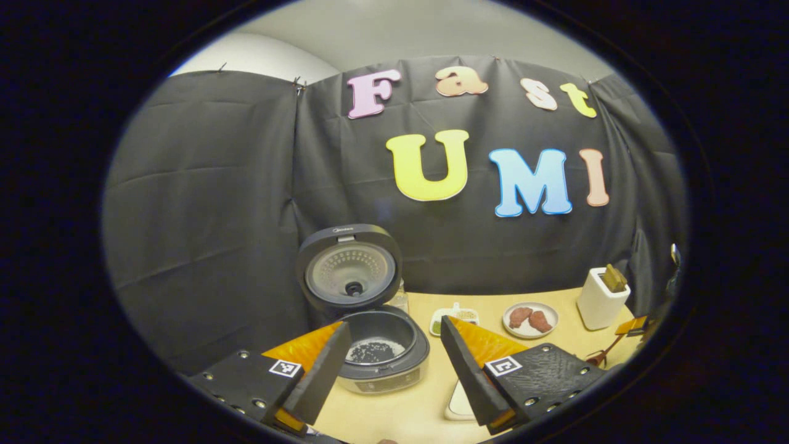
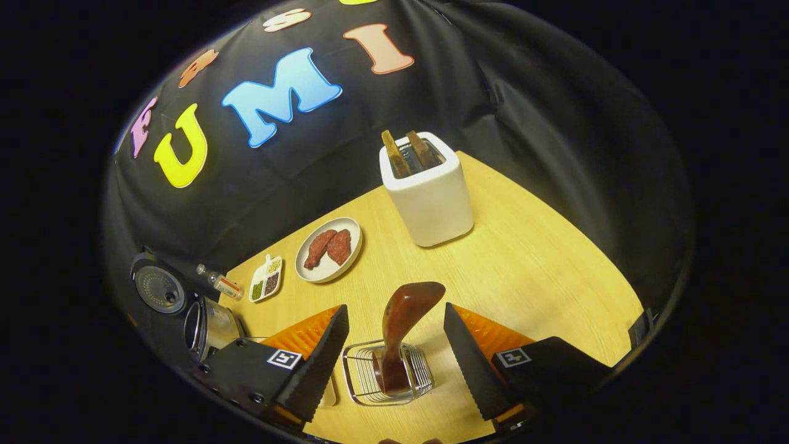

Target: Close the left gripper, press the button to open the rice cooker; take a wooden spoon from the chopstick holder with the right hand, scoop a spoonful of rice and pour it into the rice cooker, then put the wooden spoon back into the chopstick holder.

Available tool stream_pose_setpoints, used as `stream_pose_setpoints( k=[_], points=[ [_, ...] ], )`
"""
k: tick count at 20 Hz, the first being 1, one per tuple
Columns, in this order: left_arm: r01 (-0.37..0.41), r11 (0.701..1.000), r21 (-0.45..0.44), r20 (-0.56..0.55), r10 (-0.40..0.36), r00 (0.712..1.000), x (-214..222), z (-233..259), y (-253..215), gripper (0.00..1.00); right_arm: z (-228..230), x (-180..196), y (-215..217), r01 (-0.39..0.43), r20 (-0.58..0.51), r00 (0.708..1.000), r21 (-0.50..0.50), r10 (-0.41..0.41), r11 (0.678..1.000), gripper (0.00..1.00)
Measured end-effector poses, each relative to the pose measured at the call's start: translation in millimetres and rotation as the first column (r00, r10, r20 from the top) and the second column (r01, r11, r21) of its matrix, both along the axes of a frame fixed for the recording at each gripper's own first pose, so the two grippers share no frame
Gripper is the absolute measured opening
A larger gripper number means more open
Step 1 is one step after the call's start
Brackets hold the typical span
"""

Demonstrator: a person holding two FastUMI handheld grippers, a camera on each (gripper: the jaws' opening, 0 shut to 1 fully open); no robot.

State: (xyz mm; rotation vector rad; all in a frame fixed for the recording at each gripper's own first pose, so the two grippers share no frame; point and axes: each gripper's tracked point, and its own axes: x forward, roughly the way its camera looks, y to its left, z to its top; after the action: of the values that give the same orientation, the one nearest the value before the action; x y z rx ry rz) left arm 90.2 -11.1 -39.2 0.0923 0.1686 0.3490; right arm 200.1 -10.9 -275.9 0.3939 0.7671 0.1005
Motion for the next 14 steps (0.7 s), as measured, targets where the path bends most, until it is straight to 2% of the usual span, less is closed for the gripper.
stream_pose_setpoints(
  k=[3, 4, 7, 8, 9, 10, 13, 14],
  points=[
    [-0.042, 0.999, -0.016, -0.033, 0.041, 0.999, -17.8, -16.8, -18.7, 0.92, -13.9, 14.5, 3.8, -0.042, -0.01, 0.999, 0.032, 0.042, 0.999, 0.98],
    [-0.055, 0.998, -0.016, -0.043, 0.054, 0.998, -23.3, -21.0, -24.0, 0.92, -17.4, 19.0, 5.6, -0.057, -0.012, 0.998, 0.046, 0.057, 0.997, 0.93],
    [-0.074, 0.997, 0.006, -0.069, 0.074, 0.995, -36.8, -27.8, -43.4, 0.92, -22.1, 30.5, 11.7, -0.094, -0.006, 0.995, 0.089, 0.095, 0.992, 0.93],
    [-0.086, 0.996, -0.005, -0.077, 0.085, 0.993, -41.3, -31.0, -48.6, 0.92, -25.7, 37.3, 14.2, -0.097, -0.003, 0.995, 0.098, 0.097, 0.991, 0.96],
    [-0.093, 0.995, -0.042, -0.075, 0.09, 0.993, -42.4, -32.4, -55.4, 0.92, -26.1, 36.1, 14.4, -0.099, -0.006, 0.995, 0.108, 0.101, 0.989, 0.92],
    [-0.09, 0.992, -0.091, -0.065, 0.084, 0.994, -40.9, -34.2, -64.5, 0.92, -26.3, 37.2, 16.5, -0.102, -0.01, 0.995, 0.12, 0.104, 0.988, 0.84],
    [-0.087, 0.975, -0.204, -0.061, 0.076, 0.995, -39.2, -45.0, -80.4, 0.92, -29.8, 30.0, 21.7, -0.122, -0.046, 0.991, 0.135, 0.129, 0.983, 0.3],
    [-0.091, 0.971, -0.221, -0.067, 0.078, 0.995, -39.4, -49.9, -83.5, 0.92, -30.2, 23.0, 26.4, -0.126, -0.058, 0.989, 0.157, 0.137, 0.98, 0.29]
  ],
)
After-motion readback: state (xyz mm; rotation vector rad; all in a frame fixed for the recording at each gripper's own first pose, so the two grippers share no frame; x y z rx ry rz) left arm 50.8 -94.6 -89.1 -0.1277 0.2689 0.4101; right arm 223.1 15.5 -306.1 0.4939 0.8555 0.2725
